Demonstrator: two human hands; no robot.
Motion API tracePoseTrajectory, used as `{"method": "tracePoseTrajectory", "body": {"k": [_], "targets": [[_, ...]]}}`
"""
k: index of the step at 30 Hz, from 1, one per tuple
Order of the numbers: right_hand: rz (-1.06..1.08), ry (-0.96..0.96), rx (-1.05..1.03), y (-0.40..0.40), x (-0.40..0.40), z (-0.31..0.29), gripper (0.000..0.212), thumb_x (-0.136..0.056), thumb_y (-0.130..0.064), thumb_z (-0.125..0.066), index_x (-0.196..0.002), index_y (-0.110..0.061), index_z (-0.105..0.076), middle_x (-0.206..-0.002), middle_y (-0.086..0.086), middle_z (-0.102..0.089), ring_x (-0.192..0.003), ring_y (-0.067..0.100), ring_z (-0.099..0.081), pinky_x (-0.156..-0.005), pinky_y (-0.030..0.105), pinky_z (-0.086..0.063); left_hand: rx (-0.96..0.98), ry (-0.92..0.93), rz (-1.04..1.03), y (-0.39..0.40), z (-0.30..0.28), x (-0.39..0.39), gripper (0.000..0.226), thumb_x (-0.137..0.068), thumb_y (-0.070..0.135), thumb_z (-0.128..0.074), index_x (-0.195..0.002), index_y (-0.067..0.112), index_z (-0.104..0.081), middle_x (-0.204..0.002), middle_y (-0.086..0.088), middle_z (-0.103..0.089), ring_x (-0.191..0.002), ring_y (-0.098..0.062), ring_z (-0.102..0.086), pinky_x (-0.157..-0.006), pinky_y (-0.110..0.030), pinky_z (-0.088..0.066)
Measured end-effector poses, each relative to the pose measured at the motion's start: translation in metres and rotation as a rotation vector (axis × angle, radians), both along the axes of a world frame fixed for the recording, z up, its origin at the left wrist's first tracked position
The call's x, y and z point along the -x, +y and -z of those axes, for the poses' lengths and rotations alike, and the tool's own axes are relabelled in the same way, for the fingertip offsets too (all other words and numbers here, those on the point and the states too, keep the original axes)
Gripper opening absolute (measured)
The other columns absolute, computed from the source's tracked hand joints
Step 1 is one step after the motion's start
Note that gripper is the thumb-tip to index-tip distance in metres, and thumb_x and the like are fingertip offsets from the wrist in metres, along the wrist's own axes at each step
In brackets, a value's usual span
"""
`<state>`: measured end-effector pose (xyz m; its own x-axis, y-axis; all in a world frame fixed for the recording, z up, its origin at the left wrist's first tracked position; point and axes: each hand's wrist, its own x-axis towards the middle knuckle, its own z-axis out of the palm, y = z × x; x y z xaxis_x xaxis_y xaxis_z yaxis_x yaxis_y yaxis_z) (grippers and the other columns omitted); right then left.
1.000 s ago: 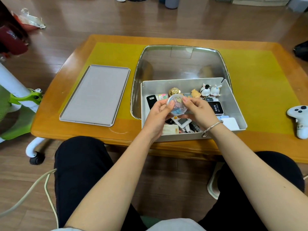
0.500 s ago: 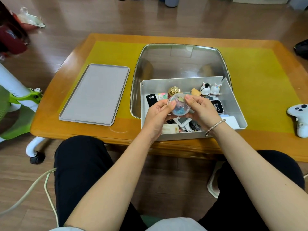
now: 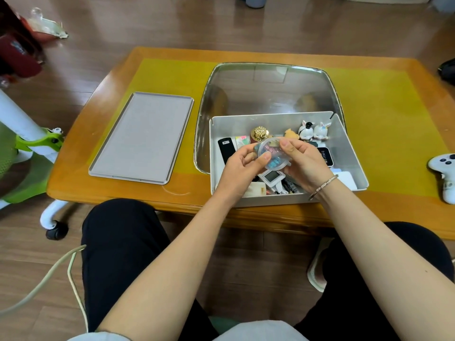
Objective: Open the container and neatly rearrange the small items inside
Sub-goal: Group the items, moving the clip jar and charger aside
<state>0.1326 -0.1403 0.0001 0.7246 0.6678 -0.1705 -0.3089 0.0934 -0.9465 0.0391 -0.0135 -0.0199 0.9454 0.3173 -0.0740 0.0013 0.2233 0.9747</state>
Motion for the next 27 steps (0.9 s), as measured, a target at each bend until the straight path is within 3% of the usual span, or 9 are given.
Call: {"method": "tracePoseTrajectory", "body": {"k": [5, 9, 12, 16, 18, 21, 23, 25, 27], "targets": [[-0.002, -0.048, 0.045, 0.0008, 0.0028, -0.0003, 0.052, -0.084, -0.026, -0.056, -0.122, 0.009, -0.053, -0.113, 0.025, -0.058, -0.099, 0.029, -0.059, -0.085, 0.041, -0.053, -0.020, -0.018, -0.041, 0.0004, 0.0035, 0.0007, 0.026, -0.092, 0.017, -0.061, -0.117, 0.010, -0.055, -0.106, -0.007, -0.069, -0.101, -0.015, -0.067, -0.081, -0.026, -0.055], [0.023, -0.072, 0.064, 0.0032, 0.0055, -0.0019, 0.046, -0.082, -0.027, -0.058, -0.113, 0.006, -0.059, -0.105, 0.025, -0.060, -0.095, 0.034, -0.056, -0.085, 0.046, -0.047, 0.109, 0.015, -0.019, 0.0044, 0.0029, -0.0006, 0.022, -0.093, 0.016, -0.059, -0.111, 0.004, -0.058, -0.097, -0.008, -0.071, -0.094, -0.018, -0.069, -0.081, -0.031, -0.057], [0.056, -0.101, 0.090, 0.0045, 0.0053, -0.0002, 0.043, -0.084, -0.027, -0.057, -0.109, 0.008, -0.061, -0.101, 0.026, -0.059, -0.091, 0.036, -0.052, -0.072, 0.042, -0.044, 0.148, 0.035, 0.000, 0.0063, 0.0031, -0.0021, 0.029, -0.093, 0.015, -0.057, -0.115, -0.004, -0.056, -0.098, -0.013, -0.070, -0.094, -0.022, -0.069, -0.080, -0.031, -0.058], [0.084, -0.188, 0.182, 0.0013, 0.0023, 0.0009, 0.038, -0.092, -0.022, -0.054, -0.113, 0.009, -0.060, -0.092, 0.018, -0.065, -0.078, 0.026, -0.061, -0.064, 0.034, -0.051, 0.162, 0.043, 0.005, 0.0056, 0.0013, -0.0029, 0.030, -0.092, 0.017, -0.060, -0.114, -0.003, -0.056, -0.097, -0.011, -0.071, -0.092, -0.019, -0.070, -0.075, -0.027, -0.058], [0.084, -0.231, 0.236, 0.0000, 0.0008, -0.0008, 0.035, -0.093, -0.022, -0.054, -0.115, 0.004, -0.061, -0.093, 0.010, -0.066, -0.082, 0.022, -0.064, -0.068, 0.037, -0.055, 0.136, 0.050, -0.028, 0.0045, 0.0016, -0.0041, 0.024, -0.090, 0.018, -0.063, -0.109, 0.004, -0.059, -0.096, -0.009, -0.072, -0.092, -0.018, -0.070, -0.075, -0.028, -0.058], [0.071, -0.436, 0.327, -0.0017, 0.0008, -0.0037, 0.035, -0.090, -0.021, -0.060, -0.125, -0.018, -0.056, -0.108, 0.000, -0.060, -0.093, 0.016, -0.062, -0.073, 0.034, -0.059, 0.091, 0.071, -0.136, 0.0026, 0.0033, -0.0055, 0.019, -0.087, 0.018, -0.068, -0.102, 0.012, -0.058, -0.091, -0.004, -0.073, -0.088, -0.015, -0.071, -0.072, -0.026, -0.057], [0.031, -0.661, 0.373, -0.0043, 0.0026, -0.0045, 0.051, -0.085, -0.022, -0.068, -0.130, -0.032, -0.048, -0.122, -0.002, -0.052, -0.101, 0.012, -0.058, -0.081, 0.024, -0.055, 0.083, 0.094, -0.217, 0.0030, 0.0053, -0.0068, 0.023, -0.085, 0.018, -0.071, -0.100, 0.012, -0.053, -0.089, -0.002, -0.072, -0.085, -0.013, -0.071, -0.070, -0.024, -0.057], [-0.048, -0.922, 0.442, -0.0045, 0.0047, -0.0035, 0.064, -0.077, -0.024, -0.075, -0.135, -0.029, -0.047, -0.128, -0.002, -0.049, -0.112, 0.010, -0.052, -0.092, 0.020, -0.047, 0.044, 0.128, -0.247, 0.0029, 0.0073, -0.0082, 0.029, -0.083, 0.021, -0.073, -0.099, 0.014, -0.050, -0.093, -0.006, -0.070, -0.087, -0.014, -0.071, -0.073, -0.028, -0.058], [-0.091, -1.102, 0.521, -0.0008, 0.0055, -0.0030, 0.070, -0.073, -0.026, -0.079, -0.135, -0.021, -0.049, -0.131, 0.002, -0.050, -0.121, 0.014, -0.048, -0.103, 0.026, -0.039, -0.007, 0.146, -0.234, 0.0011, 0.0078, -0.0089, 0.033, -0.081, 0.026, -0.074, -0.098, 0.016, -0.047, -0.099, -0.010, -0.069, -0.092, -0.018, -0.069, -0.080, -0.035, -0.057]]}}
